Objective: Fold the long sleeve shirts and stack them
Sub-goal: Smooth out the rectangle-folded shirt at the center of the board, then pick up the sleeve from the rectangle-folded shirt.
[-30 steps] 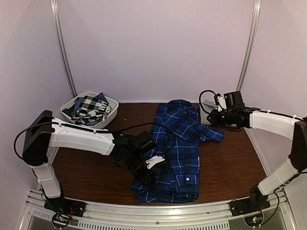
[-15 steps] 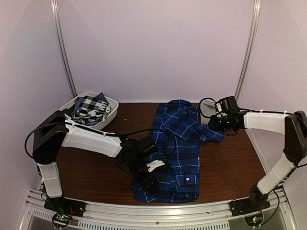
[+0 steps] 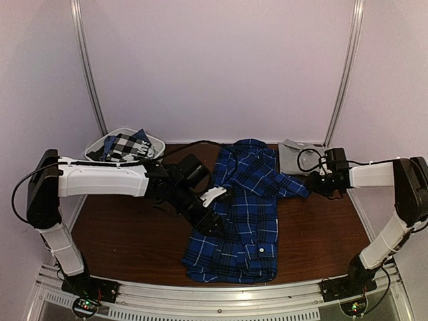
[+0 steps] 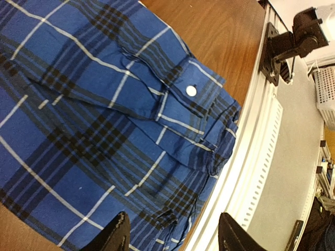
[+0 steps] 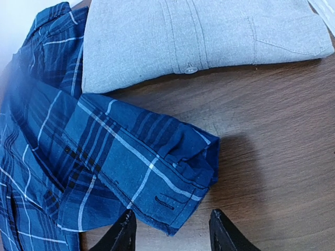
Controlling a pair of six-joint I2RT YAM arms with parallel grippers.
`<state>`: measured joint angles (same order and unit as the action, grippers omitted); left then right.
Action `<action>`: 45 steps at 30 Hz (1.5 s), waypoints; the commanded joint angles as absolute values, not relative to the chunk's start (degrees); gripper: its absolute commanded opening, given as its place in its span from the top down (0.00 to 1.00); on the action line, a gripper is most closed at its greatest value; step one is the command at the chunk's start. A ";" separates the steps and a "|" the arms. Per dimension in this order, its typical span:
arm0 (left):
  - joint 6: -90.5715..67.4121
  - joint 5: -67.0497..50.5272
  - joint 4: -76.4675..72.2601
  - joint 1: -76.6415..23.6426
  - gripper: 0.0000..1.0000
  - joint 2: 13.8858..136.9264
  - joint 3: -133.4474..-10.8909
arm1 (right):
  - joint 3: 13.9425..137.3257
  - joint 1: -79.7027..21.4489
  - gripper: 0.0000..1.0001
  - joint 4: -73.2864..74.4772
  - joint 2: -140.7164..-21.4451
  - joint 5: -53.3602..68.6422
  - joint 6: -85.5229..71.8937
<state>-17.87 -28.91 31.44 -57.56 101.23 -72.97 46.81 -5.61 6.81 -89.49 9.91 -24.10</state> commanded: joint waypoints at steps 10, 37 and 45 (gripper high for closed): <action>-21.91 -24.38 28.52 -52.08 0.42 98.88 -74.57 | 46.42 -2.31 0.58 -3.71 -98.07 19.50 -28.44; -23.74 -22.32 27.59 -51.59 0.44 99.87 -75.15 | 50.36 -1.47 0.92 -0.59 -96.97 17.68 -27.26; -25.22 -21.13 24.92 -50.93 0.46 99.27 -75.89 | 51.65 -3.85 1.00 2.88 -90.47 19.92 -27.22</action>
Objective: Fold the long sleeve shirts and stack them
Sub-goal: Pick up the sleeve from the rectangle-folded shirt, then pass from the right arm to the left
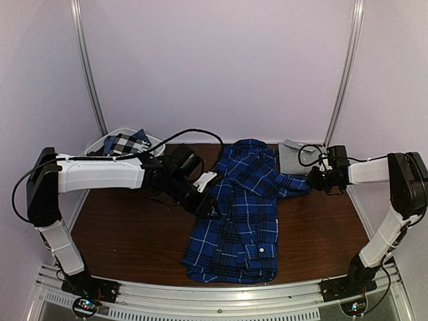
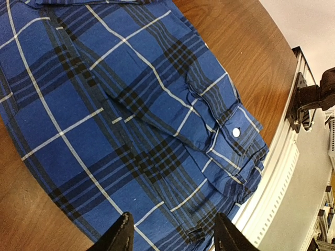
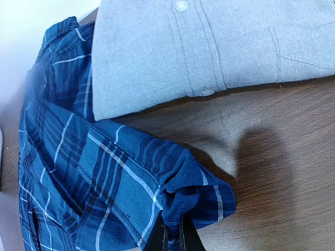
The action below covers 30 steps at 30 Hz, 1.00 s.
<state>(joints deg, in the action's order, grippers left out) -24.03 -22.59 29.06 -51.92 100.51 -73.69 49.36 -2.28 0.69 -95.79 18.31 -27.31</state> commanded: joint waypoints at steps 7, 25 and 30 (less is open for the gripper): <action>-26.81 -21.18 21.19 -50.22 0.46 98.32 -77.06 | 57.49 -10.28 1.00 6.55 -81.49 22.73 -27.17; -18.19 -6.52 16.74 -49.13 0.35 99.01 -86.93 | 71.89 -28.21 1.00 7.94 -88.13 28.87 -26.38; -11.75 -1.16 14.67 -49.62 0.30 99.73 -86.10 | 72.02 -28.70 1.00 4.06 -91.59 34.97 -34.60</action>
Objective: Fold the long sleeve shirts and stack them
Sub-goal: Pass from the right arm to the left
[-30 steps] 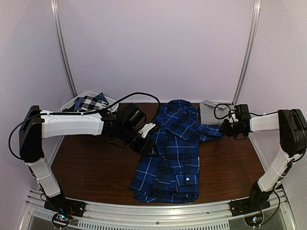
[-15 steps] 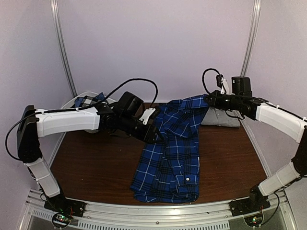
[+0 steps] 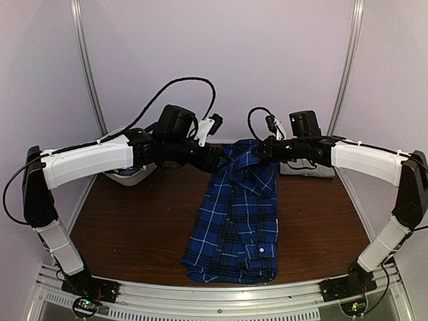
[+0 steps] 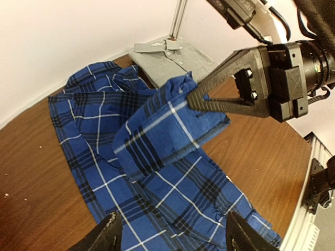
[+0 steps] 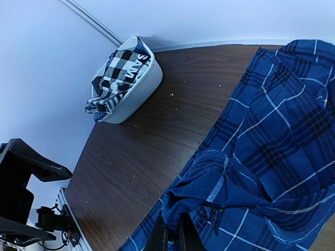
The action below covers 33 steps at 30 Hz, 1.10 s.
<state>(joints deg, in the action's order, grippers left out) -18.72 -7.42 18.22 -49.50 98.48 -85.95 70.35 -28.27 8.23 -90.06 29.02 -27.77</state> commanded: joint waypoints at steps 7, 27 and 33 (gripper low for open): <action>-2.97 5.74 9.79 -52.13 0.22 100.73 -83.67 | 70.22 -28.86 1.00 -3.04 -93.71 41.24 -43.82; 3.96 18.45 1.34 -55.99 0.42 108.69 -85.63 | 65.73 -29.57 1.00 -11.07 -94.04 43.90 -52.23; 3.69 16.11 3.26 -56.02 1.00 110.08 -88.54 | 65.52 -29.71 1.00 -11.08 -94.16 42.98 -51.75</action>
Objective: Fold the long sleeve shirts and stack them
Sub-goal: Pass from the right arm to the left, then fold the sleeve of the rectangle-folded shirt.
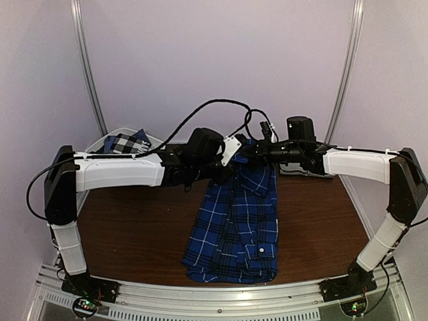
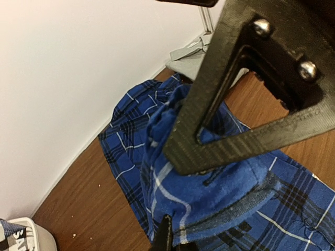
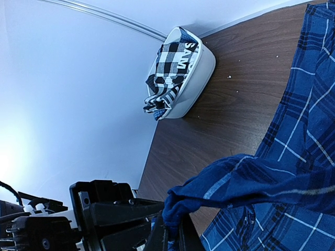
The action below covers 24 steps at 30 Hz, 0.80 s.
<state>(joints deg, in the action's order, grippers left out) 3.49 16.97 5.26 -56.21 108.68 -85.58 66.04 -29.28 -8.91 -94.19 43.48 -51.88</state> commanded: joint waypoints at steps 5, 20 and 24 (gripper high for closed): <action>0.69 9.41 8.40 -55.99 1.00 108.49 -91.42 | 67.07 -29.58 0.73 -7.19 -92.50 37.61 -47.09; -35.64 -4.59 15.27 -48.88 1.00 101.86 -93.23 | 66.38 -24.80 0.32 -0.43 -83.54 20.78 -36.74; -42.79 -4.54 14.70 -44.83 1.00 99.50 -85.75 | 65.26 -24.79 0.31 1.31 -84.31 19.24 -35.23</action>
<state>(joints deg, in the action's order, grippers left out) -30.96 -3.73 13.78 -48.75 102.30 -91.61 66.15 -24.73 -1.41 -83.81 23.20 -38.48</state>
